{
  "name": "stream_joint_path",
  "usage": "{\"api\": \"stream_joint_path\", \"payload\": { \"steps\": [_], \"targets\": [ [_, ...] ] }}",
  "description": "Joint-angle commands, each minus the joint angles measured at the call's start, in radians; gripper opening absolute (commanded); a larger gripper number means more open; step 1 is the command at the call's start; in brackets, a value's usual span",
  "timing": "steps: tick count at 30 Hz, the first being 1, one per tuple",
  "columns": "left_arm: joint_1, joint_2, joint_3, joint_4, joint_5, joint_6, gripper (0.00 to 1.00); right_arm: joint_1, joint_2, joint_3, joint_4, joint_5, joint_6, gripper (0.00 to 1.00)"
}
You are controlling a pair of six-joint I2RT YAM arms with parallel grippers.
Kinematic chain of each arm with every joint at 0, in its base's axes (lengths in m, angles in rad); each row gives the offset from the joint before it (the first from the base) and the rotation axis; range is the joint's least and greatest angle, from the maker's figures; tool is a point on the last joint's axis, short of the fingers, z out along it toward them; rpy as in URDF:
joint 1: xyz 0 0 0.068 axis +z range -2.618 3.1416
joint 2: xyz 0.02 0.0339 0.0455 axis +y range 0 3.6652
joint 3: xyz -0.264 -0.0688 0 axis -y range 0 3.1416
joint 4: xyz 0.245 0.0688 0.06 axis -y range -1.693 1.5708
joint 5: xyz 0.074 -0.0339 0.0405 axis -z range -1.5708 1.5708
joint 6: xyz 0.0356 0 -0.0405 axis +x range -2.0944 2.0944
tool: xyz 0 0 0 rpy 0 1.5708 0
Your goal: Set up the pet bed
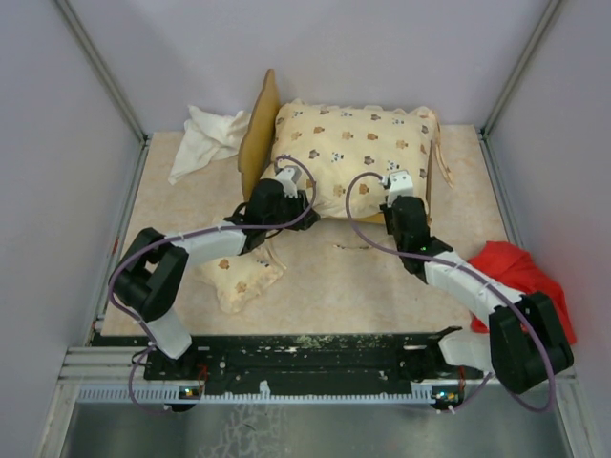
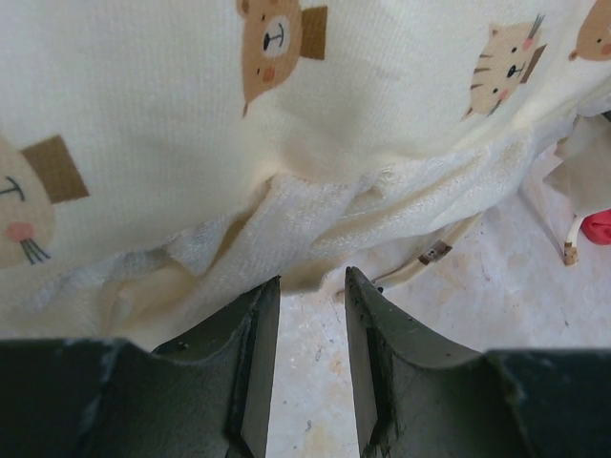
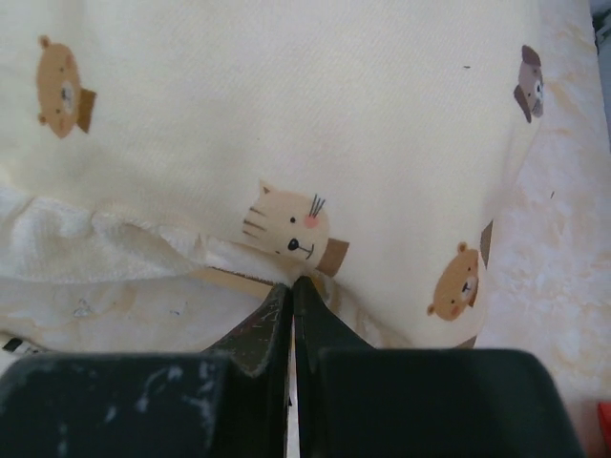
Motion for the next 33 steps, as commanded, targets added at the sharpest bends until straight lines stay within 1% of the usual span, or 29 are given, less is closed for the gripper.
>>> {"api": "stream_joint_path", "payload": {
  "steps": [1,4,9,12,16,17,18,20,23,24,29,31,32,33],
  "targets": [
    [0.006,-0.038,0.016,0.002,-0.006,0.012,0.40,-0.009,-0.112,0.036,-0.044,-0.100,-0.036,0.00],
    [0.007,-0.042,0.023,-0.002,-0.005,0.016,0.39,-0.009,-0.158,0.050,-0.101,-0.159,0.012,0.00],
    [0.008,-0.047,0.028,-0.008,0.001,0.017,0.38,-0.009,-0.196,0.056,-0.182,-0.201,0.078,0.00],
    [0.008,-0.051,0.024,-0.008,0.009,0.014,0.38,-0.009,-0.203,0.053,-0.200,-0.220,0.091,0.00],
    [0.007,-0.052,0.025,-0.006,0.028,0.009,0.37,-0.010,-0.209,0.081,-0.283,-0.195,0.116,0.00],
    [0.008,-0.054,0.025,-0.007,0.030,0.009,0.35,-0.009,-0.215,0.093,-0.312,-0.180,0.123,0.00],
    [0.008,-0.059,0.025,-0.011,0.031,0.014,0.32,-0.009,-0.224,0.106,-0.346,-0.165,0.133,0.00],
    [0.008,-0.073,0.028,-0.029,0.029,0.021,0.22,-0.009,-0.239,0.130,-0.407,-0.133,0.139,0.00],
    [0.008,-0.084,0.042,-0.085,0.017,0.028,0.02,-0.011,-0.253,0.143,-0.463,-0.082,0.140,0.00],
    [0.008,-0.086,0.046,-0.105,0.013,0.030,0.00,-0.011,-0.251,0.139,-0.470,-0.078,0.142,0.00],
    [0.011,-0.105,0.049,-0.156,-0.019,0.038,0.00,-0.021,-0.218,0.119,-0.465,-0.090,0.155,0.00],
    [0.011,-0.113,0.053,-0.176,-0.016,0.054,0.00,-0.021,-0.208,0.122,-0.450,-0.121,0.145,0.00],
    [0.011,-0.116,0.054,-0.181,0.002,0.064,0.01,-0.021,-0.208,0.120,-0.437,-0.137,0.142,0.00],
    [0.009,-0.117,0.051,-0.183,0.017,0.064,0.05,-0.021,-0.209,0.119,-0.430,-0.145,0.144,0.00]
  ]
}}
